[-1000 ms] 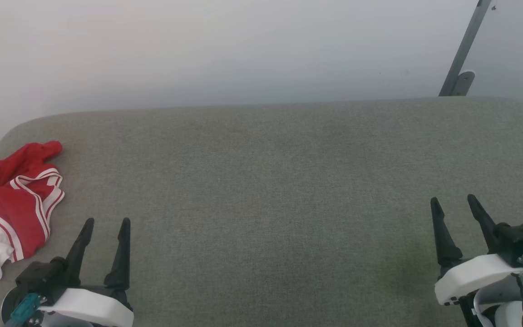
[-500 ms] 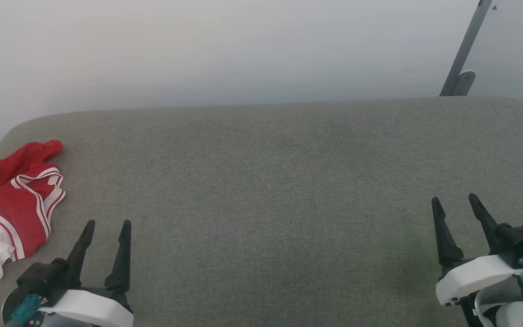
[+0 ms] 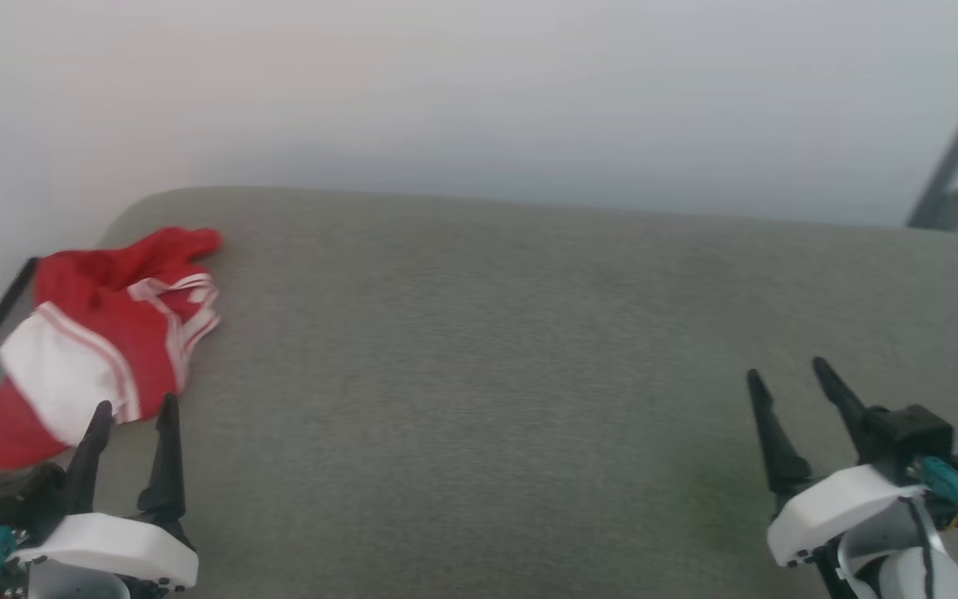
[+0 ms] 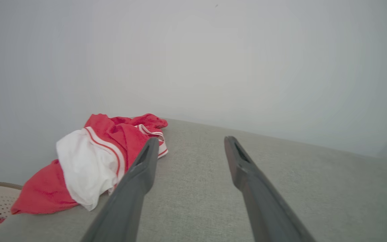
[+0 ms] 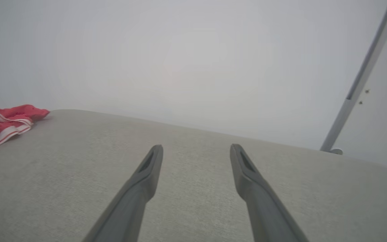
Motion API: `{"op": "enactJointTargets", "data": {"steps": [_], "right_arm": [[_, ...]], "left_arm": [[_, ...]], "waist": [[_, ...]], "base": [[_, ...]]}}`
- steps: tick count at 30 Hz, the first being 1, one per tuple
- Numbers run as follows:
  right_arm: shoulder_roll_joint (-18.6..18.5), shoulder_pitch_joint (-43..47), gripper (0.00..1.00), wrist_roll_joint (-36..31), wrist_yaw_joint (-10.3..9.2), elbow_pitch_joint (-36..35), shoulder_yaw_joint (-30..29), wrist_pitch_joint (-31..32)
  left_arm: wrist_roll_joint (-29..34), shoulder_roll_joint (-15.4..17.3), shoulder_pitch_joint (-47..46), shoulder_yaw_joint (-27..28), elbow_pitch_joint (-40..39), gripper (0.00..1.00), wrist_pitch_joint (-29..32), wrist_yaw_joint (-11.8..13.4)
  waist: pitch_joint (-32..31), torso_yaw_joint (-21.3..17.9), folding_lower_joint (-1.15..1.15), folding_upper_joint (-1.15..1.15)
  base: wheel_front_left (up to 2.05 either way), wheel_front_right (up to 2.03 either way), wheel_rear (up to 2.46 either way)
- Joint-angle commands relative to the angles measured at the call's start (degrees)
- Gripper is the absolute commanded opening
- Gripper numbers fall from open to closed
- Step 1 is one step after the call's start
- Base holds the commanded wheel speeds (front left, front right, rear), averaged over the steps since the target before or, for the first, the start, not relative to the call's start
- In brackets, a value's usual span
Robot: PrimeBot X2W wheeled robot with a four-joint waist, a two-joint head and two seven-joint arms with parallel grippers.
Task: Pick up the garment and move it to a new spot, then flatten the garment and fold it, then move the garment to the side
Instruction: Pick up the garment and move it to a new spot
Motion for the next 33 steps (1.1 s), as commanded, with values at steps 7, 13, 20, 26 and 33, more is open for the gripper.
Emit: {"op": "enactJointTargets", "data": {"steps": [7, 13, 20, 26, 33], "right_arm": [[-0.1, -2.0, 1.00, 0.7, -0.03, 1.0, 4.5, 0.7], [-0.1, -2.9, 1.00, 1.6, -0.04, 2.4, 6.7, 0.0], [0.2, -2.5, 1.00, 1.7, -0.04, 3.1, 6.4, -0.6], [0.2, -2.2, 1.00, 1.2, -0.04, 2.7, 5.6, -0.6], [-0.6, -4.1, 1.00, 0.9, -0.04, 0.8, 4.8, 0.2]], "left_arm": [[-1.2, 1.0, 1.9, 2.0, -1.2, 1.00, 0.9, 2.0], [-1.7, 1.5, 4.0, 3.2, -3.0, 1.00, 1.6, 3.3], [-1.9, 1.6, 4.7, 3.5, -4.2, 1.00, 2.4, 4.1], [-2.3, 1.1, 3.5, 2.9, -3.7, 1.00, 3.4, 4.9], [-4.1, 3.1, -4.4, 2.8, -1.3, 1.00, 6.2, 3.7]], "waist": [[-2.4, 8.7, 0.00, 0.00], [-3.3, 13.2, 0.00, 0.00], [-3.4, 15.1, 0.00, 0.00], [-2.5, 15.8, 0.00, 0.00], [1.2, 14.1, 0.00, 0.00]], "base": [[0.00, 0.00, 0.00], [0.00, 0.00, 0.00], [0.00, 0.00, 0.00], [0.00, 0.00, 0.00], [0.00, 0.00, 0.00]]}}
